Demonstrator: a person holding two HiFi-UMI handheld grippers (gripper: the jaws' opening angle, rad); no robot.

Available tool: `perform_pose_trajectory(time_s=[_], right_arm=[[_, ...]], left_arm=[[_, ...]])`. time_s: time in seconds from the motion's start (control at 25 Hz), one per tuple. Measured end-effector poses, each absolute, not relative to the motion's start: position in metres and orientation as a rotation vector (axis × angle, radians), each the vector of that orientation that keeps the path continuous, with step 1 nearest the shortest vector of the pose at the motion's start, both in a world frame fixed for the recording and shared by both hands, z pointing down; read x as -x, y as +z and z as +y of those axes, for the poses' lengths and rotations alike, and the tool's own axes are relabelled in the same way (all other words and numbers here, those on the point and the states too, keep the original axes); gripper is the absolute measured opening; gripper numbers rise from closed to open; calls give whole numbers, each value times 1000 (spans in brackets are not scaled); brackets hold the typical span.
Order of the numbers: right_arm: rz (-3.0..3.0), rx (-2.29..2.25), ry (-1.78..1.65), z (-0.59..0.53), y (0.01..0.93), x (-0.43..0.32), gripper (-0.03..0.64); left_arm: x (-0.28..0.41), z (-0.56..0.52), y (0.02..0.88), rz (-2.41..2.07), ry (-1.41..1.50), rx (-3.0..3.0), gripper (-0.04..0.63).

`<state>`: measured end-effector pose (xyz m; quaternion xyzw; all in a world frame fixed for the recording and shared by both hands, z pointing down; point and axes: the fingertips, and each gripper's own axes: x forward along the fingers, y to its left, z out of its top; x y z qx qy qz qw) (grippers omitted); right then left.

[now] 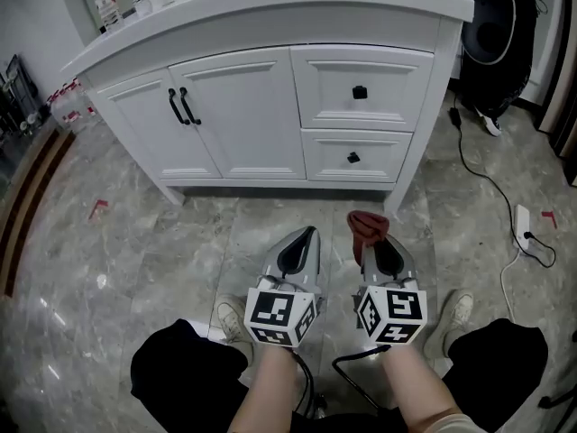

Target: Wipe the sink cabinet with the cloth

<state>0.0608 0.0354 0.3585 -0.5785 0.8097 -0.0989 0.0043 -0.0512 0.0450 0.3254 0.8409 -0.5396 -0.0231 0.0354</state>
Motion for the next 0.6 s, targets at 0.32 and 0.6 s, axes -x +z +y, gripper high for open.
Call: perform_pose_trajectory(time_s=[0.32,0.6], right_arm=[[2528,1762,-326,-59,348,-40,75],[2517,1676,-178,-131,286,-12,75]], left_arm=[[71,-43,324,-1681,-62,-2592,0],[85,-106,292,-1679,-92,-2668,0]])
